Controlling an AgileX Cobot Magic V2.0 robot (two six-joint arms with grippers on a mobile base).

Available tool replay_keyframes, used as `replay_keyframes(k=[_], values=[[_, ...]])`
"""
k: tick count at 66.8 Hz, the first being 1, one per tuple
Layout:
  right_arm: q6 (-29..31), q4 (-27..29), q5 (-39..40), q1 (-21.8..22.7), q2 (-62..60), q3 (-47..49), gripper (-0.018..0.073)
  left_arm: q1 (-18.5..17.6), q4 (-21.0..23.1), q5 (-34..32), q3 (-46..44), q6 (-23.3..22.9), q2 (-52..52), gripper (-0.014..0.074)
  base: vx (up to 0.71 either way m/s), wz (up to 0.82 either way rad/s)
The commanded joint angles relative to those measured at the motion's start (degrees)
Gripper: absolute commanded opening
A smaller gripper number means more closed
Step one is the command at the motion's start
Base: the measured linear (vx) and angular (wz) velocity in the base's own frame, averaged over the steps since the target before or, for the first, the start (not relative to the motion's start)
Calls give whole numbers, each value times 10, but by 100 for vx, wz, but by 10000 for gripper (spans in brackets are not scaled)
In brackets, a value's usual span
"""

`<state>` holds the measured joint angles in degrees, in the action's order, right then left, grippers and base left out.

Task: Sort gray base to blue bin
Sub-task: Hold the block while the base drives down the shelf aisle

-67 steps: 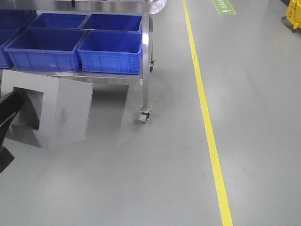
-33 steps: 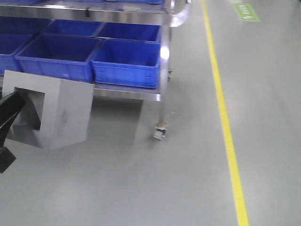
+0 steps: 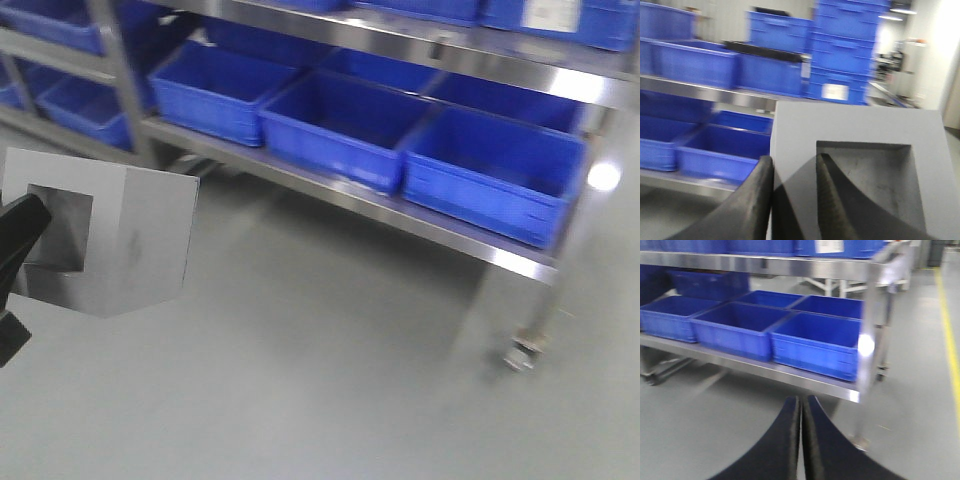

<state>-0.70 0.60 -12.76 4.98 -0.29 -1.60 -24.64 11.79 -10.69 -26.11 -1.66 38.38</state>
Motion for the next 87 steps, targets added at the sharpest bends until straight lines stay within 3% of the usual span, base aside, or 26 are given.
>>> replay_keyframes(k=[1,37,87], values=[[7,-2,42,2,11,-1,-5,-3,3,-61,-20,-8,-4,-6,25,87],[7,-2,42,2,11,-1,-5,-3,3,-61,-20,-8,-4,-6,27,76],[7,-2,42,2,11,-1,-5,-3,3,-61,-20,-8,-4,-6,27,52]])
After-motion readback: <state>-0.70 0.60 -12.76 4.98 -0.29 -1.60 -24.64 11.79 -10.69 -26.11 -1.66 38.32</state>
